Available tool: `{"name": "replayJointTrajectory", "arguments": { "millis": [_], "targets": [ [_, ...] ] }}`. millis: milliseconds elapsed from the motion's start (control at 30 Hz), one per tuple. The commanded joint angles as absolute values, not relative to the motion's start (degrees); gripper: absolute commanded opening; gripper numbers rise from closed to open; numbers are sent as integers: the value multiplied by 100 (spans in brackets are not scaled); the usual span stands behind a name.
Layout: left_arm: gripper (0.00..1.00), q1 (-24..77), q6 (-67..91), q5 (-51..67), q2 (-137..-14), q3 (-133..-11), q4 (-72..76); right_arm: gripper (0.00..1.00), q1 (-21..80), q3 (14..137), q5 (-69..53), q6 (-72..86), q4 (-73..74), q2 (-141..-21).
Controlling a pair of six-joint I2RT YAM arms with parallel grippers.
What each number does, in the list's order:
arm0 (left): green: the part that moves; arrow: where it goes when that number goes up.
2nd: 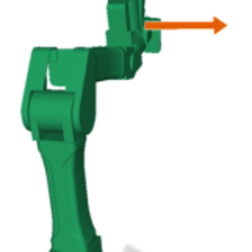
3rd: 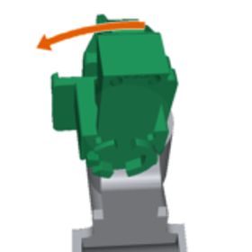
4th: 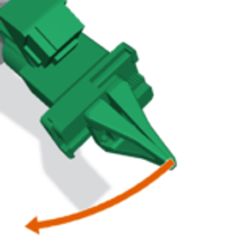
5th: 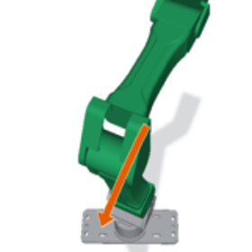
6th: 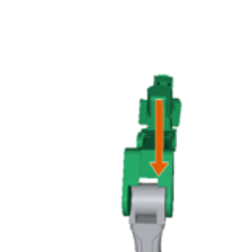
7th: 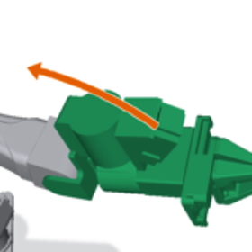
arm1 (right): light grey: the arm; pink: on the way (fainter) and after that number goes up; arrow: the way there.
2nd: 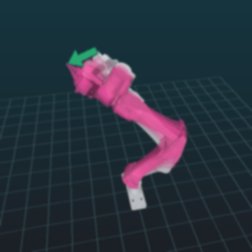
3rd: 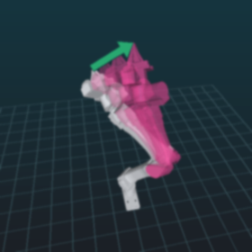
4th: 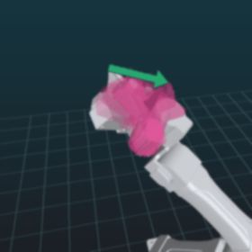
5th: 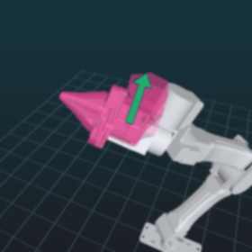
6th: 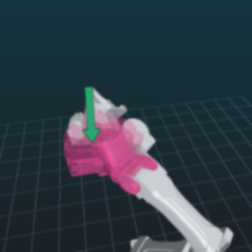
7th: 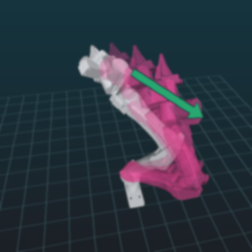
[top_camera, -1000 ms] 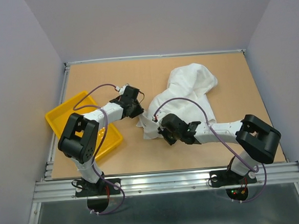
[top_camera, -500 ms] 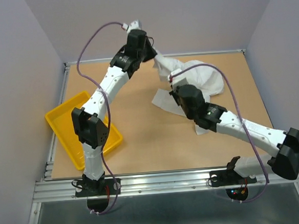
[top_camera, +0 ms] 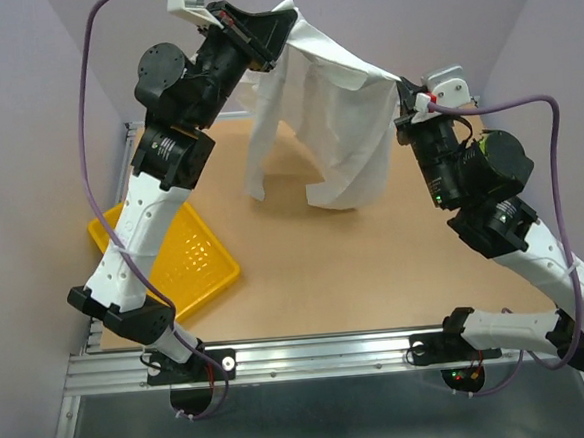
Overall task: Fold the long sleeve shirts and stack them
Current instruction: Flatten the shirt out
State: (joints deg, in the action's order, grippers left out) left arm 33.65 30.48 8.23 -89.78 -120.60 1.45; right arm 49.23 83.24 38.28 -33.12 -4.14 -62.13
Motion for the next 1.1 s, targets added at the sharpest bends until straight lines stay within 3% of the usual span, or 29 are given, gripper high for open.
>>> {"name": "replayJointTrajectory", "arguments": {
  "millis": [0, 333, 700, 1067],
  "targets": [
    [0, 3015, 2514, -193, -8350, -12015, 1116, 1, 4764, 8657, 3878, -3148, -20, -5678],
    [0, 3006, 2101, -834, -8200, -11936, 835, 1, 4764, 8965, 2724, -2373, 967, -6205],
    [0, 2962, 2337, -633, -9377, -12356, 589, 1, 4483, 9018, 4077, -3260, 765, -7066],
    [0, 3225, 3190, 1097, -10915, -14211, 1062, 1, 3981, 9316, 5036, -4561, 53, -6742]
  ]
}}
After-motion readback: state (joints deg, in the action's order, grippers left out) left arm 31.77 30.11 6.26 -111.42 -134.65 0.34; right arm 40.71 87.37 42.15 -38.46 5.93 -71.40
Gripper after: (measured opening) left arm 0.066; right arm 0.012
